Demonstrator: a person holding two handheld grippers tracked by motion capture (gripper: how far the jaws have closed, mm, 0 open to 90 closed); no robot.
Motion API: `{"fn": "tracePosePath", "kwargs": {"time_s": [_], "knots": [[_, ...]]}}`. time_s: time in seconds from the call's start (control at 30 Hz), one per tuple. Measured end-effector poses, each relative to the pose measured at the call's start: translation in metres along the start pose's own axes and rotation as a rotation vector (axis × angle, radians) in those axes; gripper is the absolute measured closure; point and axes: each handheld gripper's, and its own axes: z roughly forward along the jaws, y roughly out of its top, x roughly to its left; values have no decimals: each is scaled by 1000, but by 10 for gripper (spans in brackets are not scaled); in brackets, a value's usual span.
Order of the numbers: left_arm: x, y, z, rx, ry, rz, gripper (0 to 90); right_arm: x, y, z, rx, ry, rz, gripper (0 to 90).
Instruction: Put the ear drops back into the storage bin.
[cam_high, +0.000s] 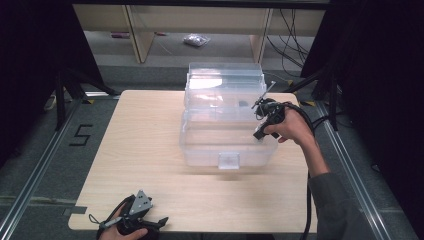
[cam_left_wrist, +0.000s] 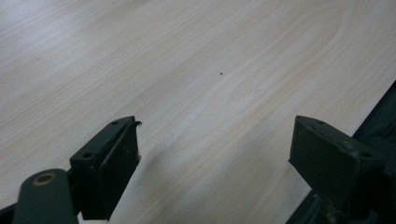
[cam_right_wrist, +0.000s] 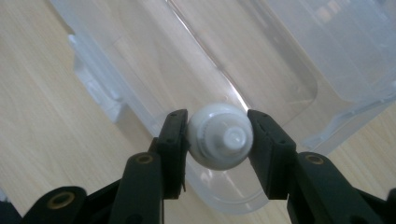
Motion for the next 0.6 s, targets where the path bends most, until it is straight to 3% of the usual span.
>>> {"fn": "tracePosePath", "kwargs": {"time_s": [0.2, 0.23, 0.3, 0.33, 0.6], "knots": [[0, 0, -1, 1, -1, 3, 151, -11, 0, 19, 32, 0, 24, 601], [3, 1, -3, 33, -1, 54, 151, -13, 0, 25, 39, 11, 40, 601], [3, 0, -3, 34, -3, 44, 151, -15, 0, 28, 37, 19, 34, 601], [0, 0, 0, 1, -1, 0, 151, -15, 0, 31, 45, 16, 42, 601], [0, 0, 0, 1, 0, 1, 151, -20, -3, 51, 70, 32, 65, 601]]}}
